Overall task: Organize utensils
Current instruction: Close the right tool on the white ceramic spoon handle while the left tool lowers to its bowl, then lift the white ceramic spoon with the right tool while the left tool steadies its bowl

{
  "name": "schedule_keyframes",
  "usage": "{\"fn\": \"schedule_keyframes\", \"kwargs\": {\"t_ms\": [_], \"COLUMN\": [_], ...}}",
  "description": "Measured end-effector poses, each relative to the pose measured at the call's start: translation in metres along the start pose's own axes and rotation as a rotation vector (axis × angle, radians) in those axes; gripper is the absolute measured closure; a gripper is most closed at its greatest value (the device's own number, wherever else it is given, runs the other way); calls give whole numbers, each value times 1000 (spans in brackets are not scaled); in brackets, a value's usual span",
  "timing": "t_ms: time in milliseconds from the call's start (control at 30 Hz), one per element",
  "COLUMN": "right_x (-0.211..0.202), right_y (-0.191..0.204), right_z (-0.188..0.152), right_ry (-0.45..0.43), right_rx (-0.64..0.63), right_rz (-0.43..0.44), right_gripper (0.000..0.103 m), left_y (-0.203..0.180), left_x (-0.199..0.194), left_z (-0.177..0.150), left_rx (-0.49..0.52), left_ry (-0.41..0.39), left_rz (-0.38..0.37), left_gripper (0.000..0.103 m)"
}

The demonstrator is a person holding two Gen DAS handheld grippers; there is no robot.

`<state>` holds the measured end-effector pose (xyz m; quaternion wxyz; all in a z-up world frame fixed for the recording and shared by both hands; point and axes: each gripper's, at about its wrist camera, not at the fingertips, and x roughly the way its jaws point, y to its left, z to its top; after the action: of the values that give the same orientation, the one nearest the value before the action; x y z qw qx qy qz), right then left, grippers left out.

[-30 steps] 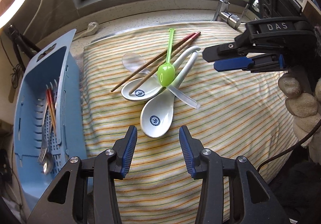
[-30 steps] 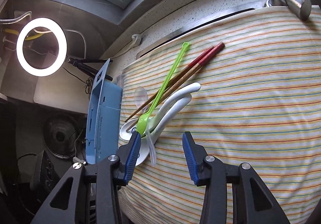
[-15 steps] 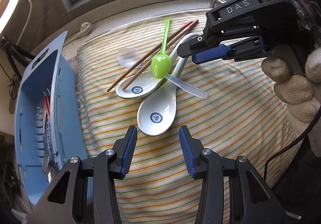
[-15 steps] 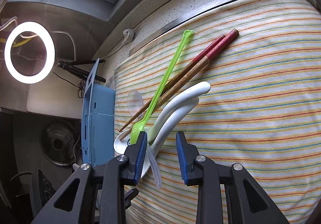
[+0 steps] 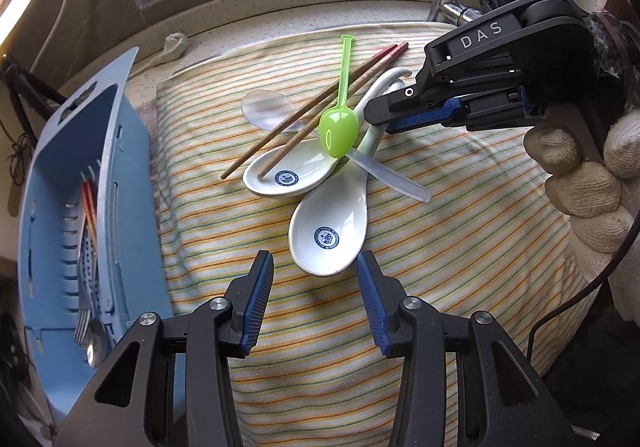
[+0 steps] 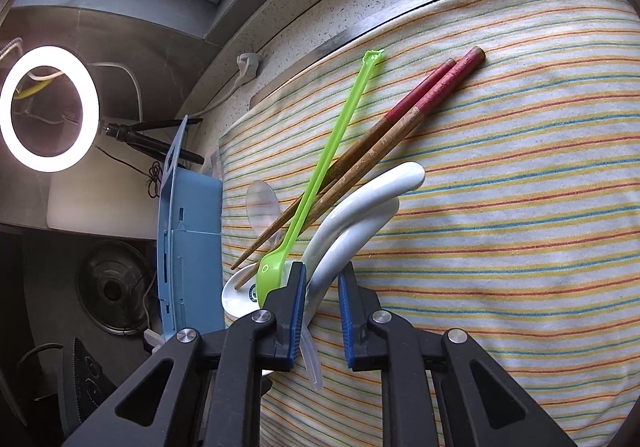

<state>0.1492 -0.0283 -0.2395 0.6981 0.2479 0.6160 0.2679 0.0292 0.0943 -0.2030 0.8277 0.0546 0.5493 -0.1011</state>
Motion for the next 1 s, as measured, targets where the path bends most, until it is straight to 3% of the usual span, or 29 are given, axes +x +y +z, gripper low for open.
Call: {"fn": "schedule_keyframes", "kwargs": {"t_ms": [100, 200, 833, 933, 1000], "right_x": [0, -1, -20, -26, -31], "right_y": [-1, -1, -4, -7, -12], "right_z": [0, -1, -7, -9, -11], "right_ry": [0, -2, -27, -31, -33], "right_rx": [7, 8, 14, 16, 26], "right_rz": [2, 0, 0, -4, -5], "right_gripper": [89, 90, 92, 95, 95], "left_y": [-1, -1, -24, -30, -34], "left_x": [4, 10, 1, -1, -1], "left_z": [0, 3, -4, -6, -6], "left_rx": [1, 12, 3, 9, 11], "left_ry": [3, 9, -6, -8, -9], "left_rz": [-15, -23, -105, -122, -137], "left_gripper": [61, 72, 77, 89, 89]}}
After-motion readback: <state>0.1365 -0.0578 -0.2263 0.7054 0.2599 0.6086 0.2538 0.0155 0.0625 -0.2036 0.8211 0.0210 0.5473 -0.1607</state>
